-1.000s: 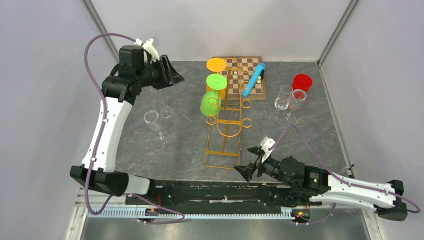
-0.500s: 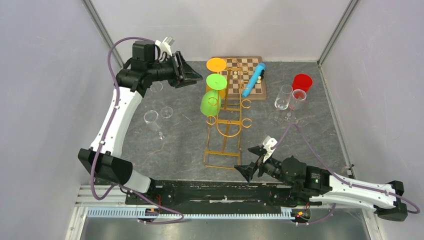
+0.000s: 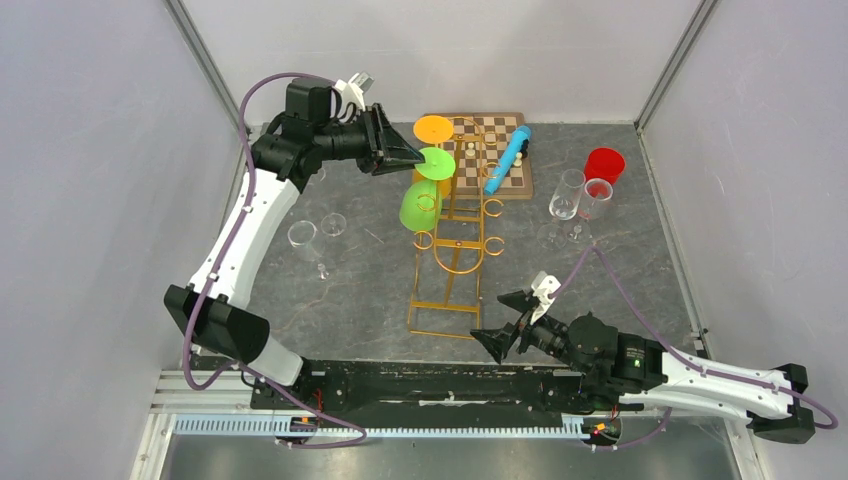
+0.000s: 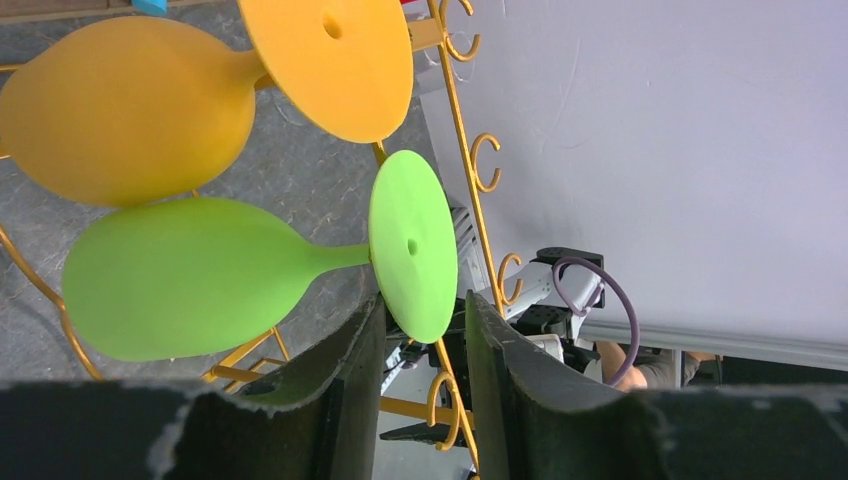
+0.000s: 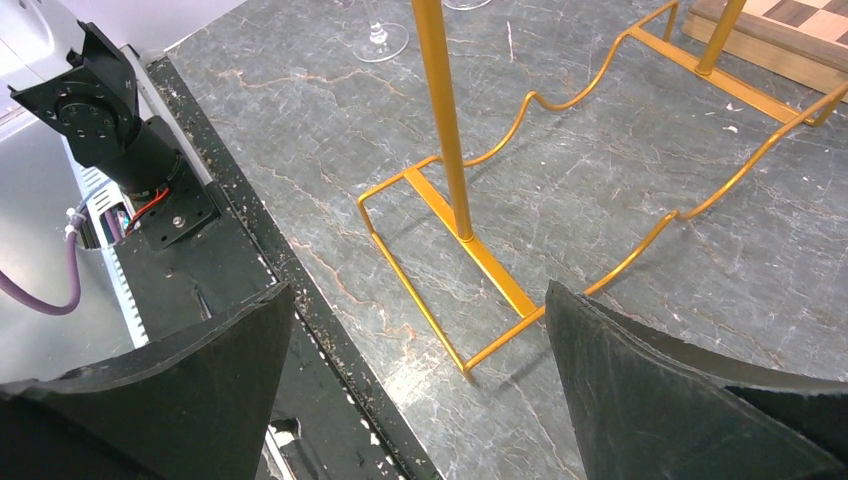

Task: Take the wine glass off the wine glass rack
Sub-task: Pick up the wine glass from the wine rack.

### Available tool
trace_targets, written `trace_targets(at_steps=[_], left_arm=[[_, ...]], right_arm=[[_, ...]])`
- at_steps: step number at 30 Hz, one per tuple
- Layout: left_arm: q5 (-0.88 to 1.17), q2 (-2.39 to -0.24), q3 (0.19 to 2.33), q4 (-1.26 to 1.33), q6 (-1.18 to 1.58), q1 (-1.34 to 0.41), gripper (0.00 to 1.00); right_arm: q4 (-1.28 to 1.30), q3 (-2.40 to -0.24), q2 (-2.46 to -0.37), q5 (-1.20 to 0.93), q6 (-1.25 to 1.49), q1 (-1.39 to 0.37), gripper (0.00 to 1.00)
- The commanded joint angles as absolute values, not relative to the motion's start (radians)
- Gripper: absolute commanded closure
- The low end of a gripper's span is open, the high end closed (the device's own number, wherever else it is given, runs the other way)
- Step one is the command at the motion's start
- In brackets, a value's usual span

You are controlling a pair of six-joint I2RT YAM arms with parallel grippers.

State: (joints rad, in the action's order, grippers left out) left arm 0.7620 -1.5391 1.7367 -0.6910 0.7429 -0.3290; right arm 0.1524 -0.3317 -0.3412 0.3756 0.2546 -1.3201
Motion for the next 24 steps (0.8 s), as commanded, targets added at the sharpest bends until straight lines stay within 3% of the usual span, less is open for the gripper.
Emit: trace_targets(at_steps=[1,11,19,24], left_arm=[[0.787,-1.552,1.778,-0.649,0.772,-0.337,0.61],[0.785,-1.556,1.776,-0.651,0.765,-0.338,0.76],[0.789,-1.562,1.789,-0.650,0.765,-0.339,0.82],[0.791,-1.563,1.787,-0.650,0.761,-0.343,0.97]], right_arm=[[0.135,-0.325,-0.325,0.399,0.268,-1.324,0.02],[0.136,-0.318,-0.321,0.405,0.271,-1.323,0.02],[0.133,-0.313,-0.320,0.406,0.274,-1.324,0.02],[0.132,-0.312,-0.324,0.406,0.276,-1.324,0.02]])
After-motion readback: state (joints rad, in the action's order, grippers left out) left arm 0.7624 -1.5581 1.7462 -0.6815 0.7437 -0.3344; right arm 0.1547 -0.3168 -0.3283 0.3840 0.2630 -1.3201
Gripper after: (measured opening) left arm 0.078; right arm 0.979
